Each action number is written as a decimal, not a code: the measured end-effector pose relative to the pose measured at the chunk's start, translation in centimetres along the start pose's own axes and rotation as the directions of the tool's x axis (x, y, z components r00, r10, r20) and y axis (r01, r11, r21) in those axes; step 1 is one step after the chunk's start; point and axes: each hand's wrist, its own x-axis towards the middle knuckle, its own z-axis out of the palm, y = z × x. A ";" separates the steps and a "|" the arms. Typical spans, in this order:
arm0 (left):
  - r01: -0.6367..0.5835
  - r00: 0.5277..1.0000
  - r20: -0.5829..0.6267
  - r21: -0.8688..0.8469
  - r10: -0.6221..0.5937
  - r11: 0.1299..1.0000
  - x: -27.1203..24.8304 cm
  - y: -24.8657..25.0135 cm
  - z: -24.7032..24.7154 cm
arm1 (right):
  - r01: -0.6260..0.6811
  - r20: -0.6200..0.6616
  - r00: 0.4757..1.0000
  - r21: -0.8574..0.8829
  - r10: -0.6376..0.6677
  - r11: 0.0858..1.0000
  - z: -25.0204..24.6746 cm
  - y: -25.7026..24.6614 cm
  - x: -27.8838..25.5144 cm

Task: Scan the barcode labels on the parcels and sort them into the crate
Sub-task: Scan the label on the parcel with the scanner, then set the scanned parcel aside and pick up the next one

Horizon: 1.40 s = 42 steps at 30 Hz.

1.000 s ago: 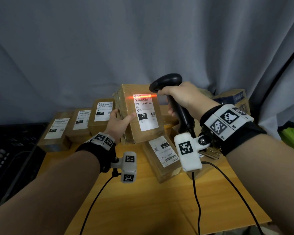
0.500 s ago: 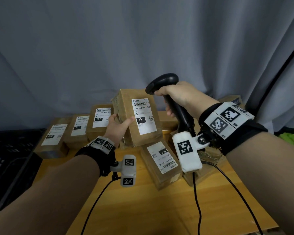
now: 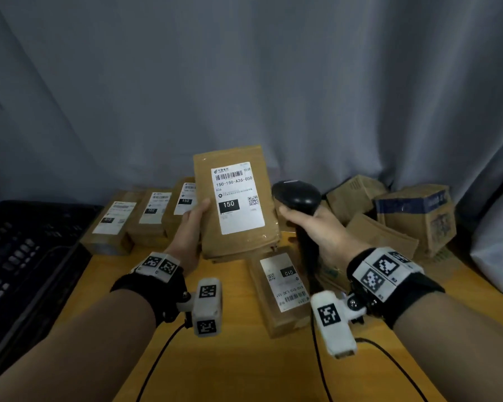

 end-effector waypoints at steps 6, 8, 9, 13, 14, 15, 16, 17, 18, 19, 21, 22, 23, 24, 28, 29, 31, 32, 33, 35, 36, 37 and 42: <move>0.146 0.946 0.281 0.073 -0.161 0.987 -1.1 0.5 -2.8 | 0.034 0.055 0.998 0.131 -0.041 0.991 3.6 -1.4 1.9; 0.166 0.931 0.312 0.100 -0.190 0.981 -0.9 0.5 -5.0 | 0.066 0.035 0.997 0.135 -0.072 0.989 5.8 -1.5 2.9; 0.154 0.941 0.293 0.086 -0.173 0.984 -0.8 0.7 -6.2 | 0.075 0.028 0.996 0.141 -0.079 0.987 7.1 -1.3 3.4; 0.055 0.990 0.127 0.071 -0.063 0.996 -0.2 2.5 -12.0 | 0.078 0.010 0.997 0.189 -0.081 0.979 14.0 -0.5 5.6; 0.039 0.996 0.076 0.074 -0.045 0.996 0.0 3.0 -13.6 | 0.087 -0.001 0.996 0.178 -0.088 0.980 15.9 -0.2 6.1; 0.024 0.999 0.022 0.081 -0.026 0.996 0.2 3.7 -15.2 | 0.100 -0.013 0.995 0.157 -0.099 0.983 17.6 0.1 6.6; 0.015 0.999 -0.038 0.096 -0.011 0.995 0.3 4.5 -16.9 | 0.112 -0.028 0.994 0.135 -0.109 0.984 19.3 0.5 7.1; 0.008 0.996 -0.088 0.112 0.002 0.994 0.7 5.4 -18.6 | 0.122 -0.041 0.992 0.121 -0.118 0.985 20.8 0.7 7.5; 0.005 0.993 -0.119 0.125 0.010 0.992 1.1 6.1 -20.0 | 0.127 -0.047 0.991 0.111 -0.123 0.986 22.0 1.0 7.8; 0.011 0.989 -0.145 0.137 0.009 0.990 1.6 6.7 -21.5 | 0.128 -0.047 0.991 0.106 -0.124 0.986 23.1 1.3 8.1; 0.062 0.982 -0.184 0.147 -0.034 0.987 2.8 7.4 -24.1 | 0.130 -0.049 0.991 0.095 -0.126 0.987 24.7 1.6 8.6; 0.106 0.978 -0.192 0.134 -0.079 0.985 3.4 7.7 -25.1 | 0.135 -0.052 0.990 0.083 -0.131 0.987 25.3 1.6 8.8; 0.157 0.974 -0.185 0.124 -0.132 0.980 4.0 7.8 -25.8 | 0.140 -0.056 0.989 0.067 -0.136 0.988 25.8 1.5 9.0; 0.202 0.968 -0.176 0.124 -0.179 0.972 4.5 7.9 -26.5 | 0.144 -0.058 0.988 0.049 -0.141 0.988 26.2 1.4 9.2; 0.214 0.960 -0.226 0.221 -0.163 0.952 6.9 7.7 -27.8 | 0.157 -0.044 0.987 -0.007 -0.157 0.988 27.8 1.0 10.0; 0.201 0.953 -0.283 0.321 -0.109 0.925 7.7 7.3 -28.1 | 0.154 -0.043 0.987 -0.020 -0.155 0.988 28.0 1.1 10.1; 0.214 0.921 -0.385 0.630 0.061 0.746 8.9 6.5 -28.5 | 0.147 -0.042 0.988 -0.039 -0.149 0.988 28.5 1.4 10.3; 0.241 0.905 -0.402 0.752 0.138 0.613 9.2 6.0 -28.5 | 0.142 -0.039 0.989 -0.043 -0.144 0.989 28.6 1.6 10.4; 0.261 0.893 -0.404 0.824 0.199 0.503 9.3 5.6 -28.2 | 0.133 -0.038 0.990 -0.042 -0.135 0.990 28.7 1.8 10.5; 0.236 0.890 -0.352 0.899 0.290 0.368 9.0 5.1 -27.0 | 0.111 -0.052 0.992 -0.036 -0.113 0.993 28.7 2.1 10.7; 0.200 0.893 -0.307 0.925 0.328 0.322 8.8 5.0 -26.1 | 0.104 -0.063 0.992 -0.034 -0.106 0.994 28.7 2.1 10.9; 0.161 0.908 -0.256 0.945 0.333 0.286 8.7 4.9 -25.4 | 0.100 -0.074 0.992 -0.035 -0.102 0.994 28.7 2.2 11.0; 0.182 0.981 -0.187 0.979 0.054 0.093 9.6 4.7 -23.8 | 0.080 -0.112 0.990 -0.045 -0.084 0.996 28.7 2.7 11.9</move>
